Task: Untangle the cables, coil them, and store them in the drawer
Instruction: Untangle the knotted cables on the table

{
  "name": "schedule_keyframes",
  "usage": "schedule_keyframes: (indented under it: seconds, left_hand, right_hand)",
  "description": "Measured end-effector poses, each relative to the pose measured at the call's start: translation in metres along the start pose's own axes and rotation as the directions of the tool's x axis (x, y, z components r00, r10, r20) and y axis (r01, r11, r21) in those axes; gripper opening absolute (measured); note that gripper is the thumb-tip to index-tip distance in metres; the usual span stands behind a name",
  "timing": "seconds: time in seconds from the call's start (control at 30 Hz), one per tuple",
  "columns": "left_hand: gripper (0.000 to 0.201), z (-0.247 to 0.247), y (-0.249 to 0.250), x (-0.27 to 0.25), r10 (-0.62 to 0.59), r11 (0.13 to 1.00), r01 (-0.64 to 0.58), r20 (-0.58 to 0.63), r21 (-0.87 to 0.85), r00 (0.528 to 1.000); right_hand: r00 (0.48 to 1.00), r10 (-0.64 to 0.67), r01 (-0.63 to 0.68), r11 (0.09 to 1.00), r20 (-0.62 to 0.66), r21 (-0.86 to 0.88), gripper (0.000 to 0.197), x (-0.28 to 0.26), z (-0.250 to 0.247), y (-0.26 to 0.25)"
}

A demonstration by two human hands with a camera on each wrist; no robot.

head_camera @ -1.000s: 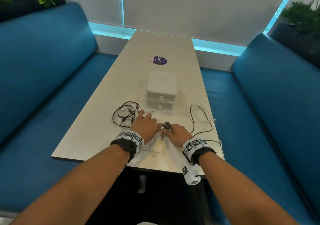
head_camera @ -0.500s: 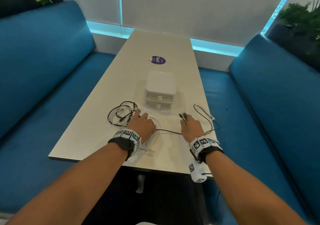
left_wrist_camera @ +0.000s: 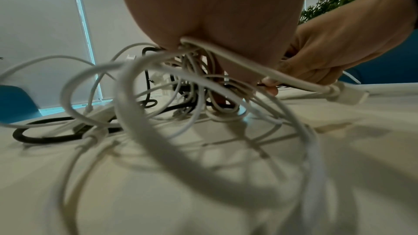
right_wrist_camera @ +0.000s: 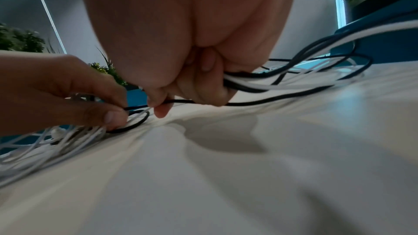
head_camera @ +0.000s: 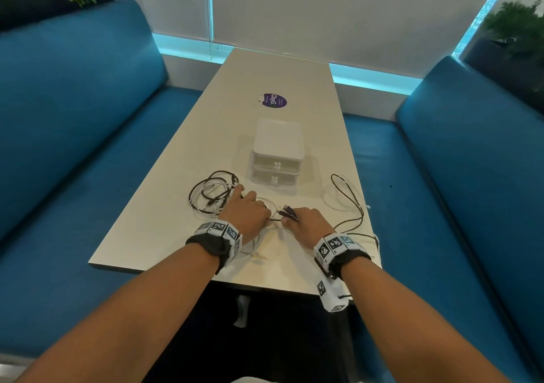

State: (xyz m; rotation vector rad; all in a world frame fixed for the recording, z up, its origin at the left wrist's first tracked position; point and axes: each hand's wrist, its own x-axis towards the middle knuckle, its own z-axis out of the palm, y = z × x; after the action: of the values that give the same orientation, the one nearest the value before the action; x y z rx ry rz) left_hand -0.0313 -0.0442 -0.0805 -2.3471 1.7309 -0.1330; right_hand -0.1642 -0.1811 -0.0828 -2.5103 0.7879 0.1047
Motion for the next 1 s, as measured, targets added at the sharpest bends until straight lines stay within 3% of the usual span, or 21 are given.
schedule_keyframes:
  seconds: [0.3, 0.5, 0.63, 0.83, 1.0]
  left_hand:
    - [0.031, 0.002, -0.005, 0.004, -0.007, 0.999, 0.006, -0.031, -0.032, 0.999]
    - [0.058, -0.002, -0.014, -0.001, -0.049, 0.998, 0.051, 0.029, -0.046, 0.998]
    - [0.064, -0.004, -0.014, -0.002, -0.048, 0.998, 0.049, 0.035, -0.04, 0.998]
    - [0.04, 0.004, -0.018, -0.003, -0.017, 0.999, 0.017, -0.01, 0.033, 1.0]
    - [0.038, 0.002, -0.033, -0.005, -0.035, 0.999, 0.035, 0.007, 0.015, 0.999]
  right_hand:
    - [0.999, 0.021, -0.022, 0.999, -0.042, -0.036, 0.022, -0.001, -0.016, 0.024]
    - [0.997, 0.063, -0.064, 0.997, -0.038, -0.033, 0.025, -0.002, -0.021, 0.026]
    - [0.993, 0.11, -0.109, 0.994, -0.047, 0.014, 0.024, 0.0, -0.022, 0.027]
    - [0.985, 0.165, -0.165, 0.986, -0.051, 0.008, 0.026, -0.004, -0.022, 0.038]
    - [0.961, 0.251, -0.254, 0.967, -0.118, -0.014, 0.027, -0.007, -0.029, 0.058]
